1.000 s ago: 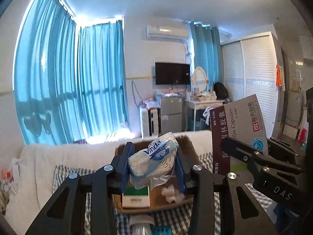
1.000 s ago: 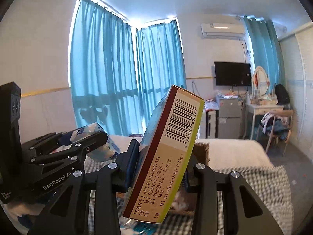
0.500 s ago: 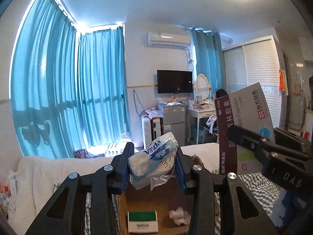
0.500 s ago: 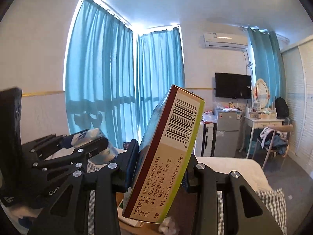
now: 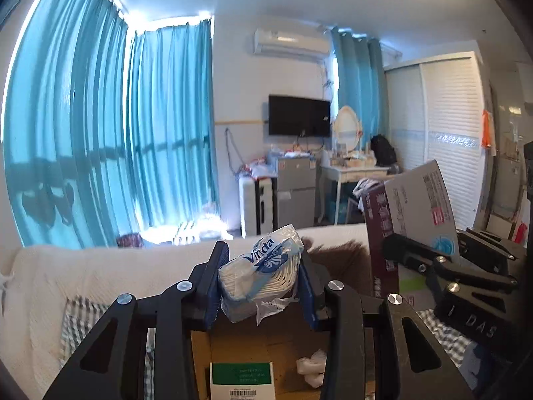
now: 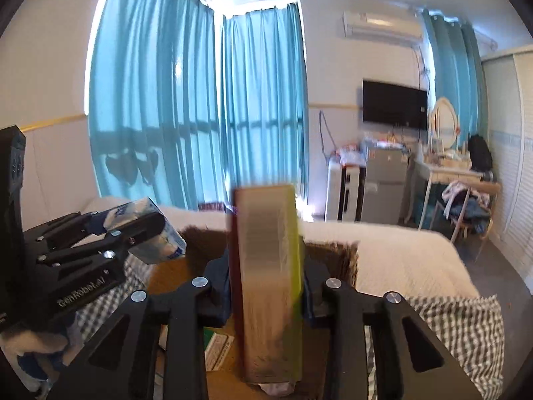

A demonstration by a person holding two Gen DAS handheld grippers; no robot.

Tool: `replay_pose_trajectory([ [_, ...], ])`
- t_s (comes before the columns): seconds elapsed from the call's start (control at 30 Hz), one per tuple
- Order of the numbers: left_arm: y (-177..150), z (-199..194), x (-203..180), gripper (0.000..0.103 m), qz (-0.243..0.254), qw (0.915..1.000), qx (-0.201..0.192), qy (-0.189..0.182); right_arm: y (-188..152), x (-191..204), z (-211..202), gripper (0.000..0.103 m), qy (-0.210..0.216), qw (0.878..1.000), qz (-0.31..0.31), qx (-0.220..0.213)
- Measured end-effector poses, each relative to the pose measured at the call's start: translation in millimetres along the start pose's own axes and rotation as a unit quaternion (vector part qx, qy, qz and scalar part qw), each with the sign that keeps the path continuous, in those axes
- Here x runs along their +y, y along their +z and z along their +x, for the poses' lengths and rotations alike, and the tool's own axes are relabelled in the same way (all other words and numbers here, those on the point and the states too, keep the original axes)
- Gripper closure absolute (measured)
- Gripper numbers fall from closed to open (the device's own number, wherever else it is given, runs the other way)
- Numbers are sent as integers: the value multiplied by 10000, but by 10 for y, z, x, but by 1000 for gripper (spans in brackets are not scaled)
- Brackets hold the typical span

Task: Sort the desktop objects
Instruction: 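Lift both held items and carry them over the cardboard box, then open both tools to drop the tissue pack and capsule box into the box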

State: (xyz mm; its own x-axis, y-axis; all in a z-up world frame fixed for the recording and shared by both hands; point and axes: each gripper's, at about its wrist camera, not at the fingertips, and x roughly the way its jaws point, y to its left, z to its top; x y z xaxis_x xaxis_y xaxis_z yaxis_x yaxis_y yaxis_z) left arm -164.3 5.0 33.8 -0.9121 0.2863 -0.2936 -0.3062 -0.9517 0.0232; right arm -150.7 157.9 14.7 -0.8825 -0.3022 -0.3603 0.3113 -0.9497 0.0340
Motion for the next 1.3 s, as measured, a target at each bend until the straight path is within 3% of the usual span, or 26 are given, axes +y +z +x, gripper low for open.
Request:
replay_pose_trajectory([
  [0.37, -362, 656, -16, 63, -113, 9966, 810, -108, -437, -223, 829, 74, -21, 9917, 214, 1271],
  [0.57, -616, 970, -8, 63, -255, 9886, 1479, -154, -557, -279, 1033, 74, -54, 9862, 261, 1636],
  [0.77, -719, 1048, -11, 60, -305, 9845, 1725, -122, -574, -328, 1012, 73, -118, 9846, 351, 1710],
  [0.87, -721, 1048, -2, 50, -410, 9827, 1802, -82, -496, -333, 916, 66, -155, 9874, 410, 1517],
  [0.93, -678, 1039, 3, 30, -461, 9830, 1777, -91, -448, -340, 832, 51, -259, 9890, 437, 1389],
  [1.0, -611, 979, 7, 16, -487, 9856, 1617, -29, -382, -360, 686, 44, -380, 9914, 434, 1171],
  [1.17, -419, 739, -4, 0, -472, 9915, 1205, 162, -252, -387, 384, 32, -483, 9936, 533, 876],
  [1.3, -260, 558, -21, 0, -462, 9935, 1013, 225, -155, -353, 161, 19, -585, 9946, 508, 690],
])
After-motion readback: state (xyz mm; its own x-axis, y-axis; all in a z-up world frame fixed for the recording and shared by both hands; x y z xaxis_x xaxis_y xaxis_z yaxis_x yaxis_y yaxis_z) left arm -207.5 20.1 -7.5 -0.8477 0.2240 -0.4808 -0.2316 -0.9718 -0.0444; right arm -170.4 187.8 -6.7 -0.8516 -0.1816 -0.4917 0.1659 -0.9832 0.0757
